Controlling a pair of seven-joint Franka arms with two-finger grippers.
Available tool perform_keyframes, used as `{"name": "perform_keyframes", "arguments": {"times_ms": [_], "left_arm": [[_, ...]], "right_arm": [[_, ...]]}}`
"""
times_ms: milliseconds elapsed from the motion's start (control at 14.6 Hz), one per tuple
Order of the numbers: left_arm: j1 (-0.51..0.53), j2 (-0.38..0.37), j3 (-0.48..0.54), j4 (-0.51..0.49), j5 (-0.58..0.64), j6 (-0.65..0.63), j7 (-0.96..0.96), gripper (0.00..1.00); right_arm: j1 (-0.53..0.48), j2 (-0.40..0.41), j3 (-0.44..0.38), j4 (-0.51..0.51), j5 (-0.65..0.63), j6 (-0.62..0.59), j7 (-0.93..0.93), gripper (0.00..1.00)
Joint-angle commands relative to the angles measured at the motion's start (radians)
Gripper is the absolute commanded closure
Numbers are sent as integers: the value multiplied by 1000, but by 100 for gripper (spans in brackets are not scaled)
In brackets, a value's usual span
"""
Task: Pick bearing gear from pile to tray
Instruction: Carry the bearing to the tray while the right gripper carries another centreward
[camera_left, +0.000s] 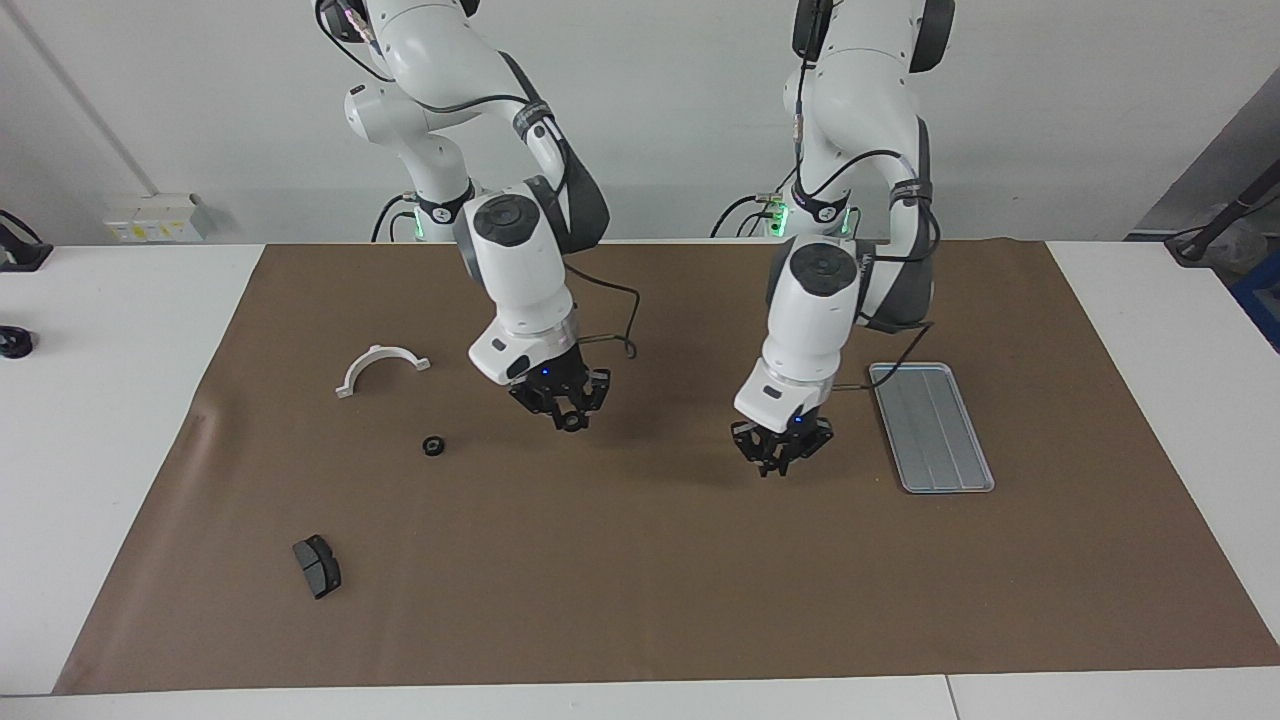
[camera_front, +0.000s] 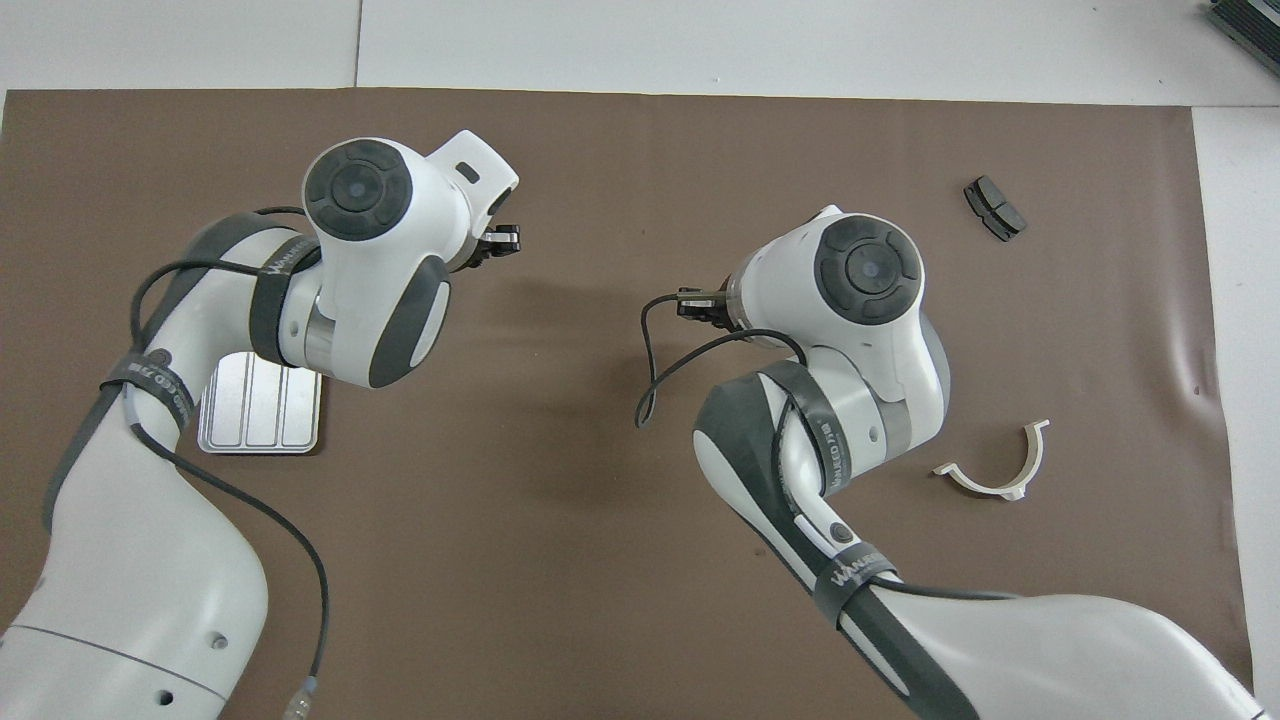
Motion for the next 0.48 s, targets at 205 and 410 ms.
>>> {"name": "perform_keyframes", "arguments": {"times_ms": [205, 410], "left_arm": [[214, -45, -16, -24, -67, -87, 285, 100], [317, -51, -17, -37, -95, -95, 422, 100]], "right_arm": [[144, 229, 1, 209, -121, 21, 304, 100], [152, 259, 0, 204, -127, 75, 313, 100]]}}
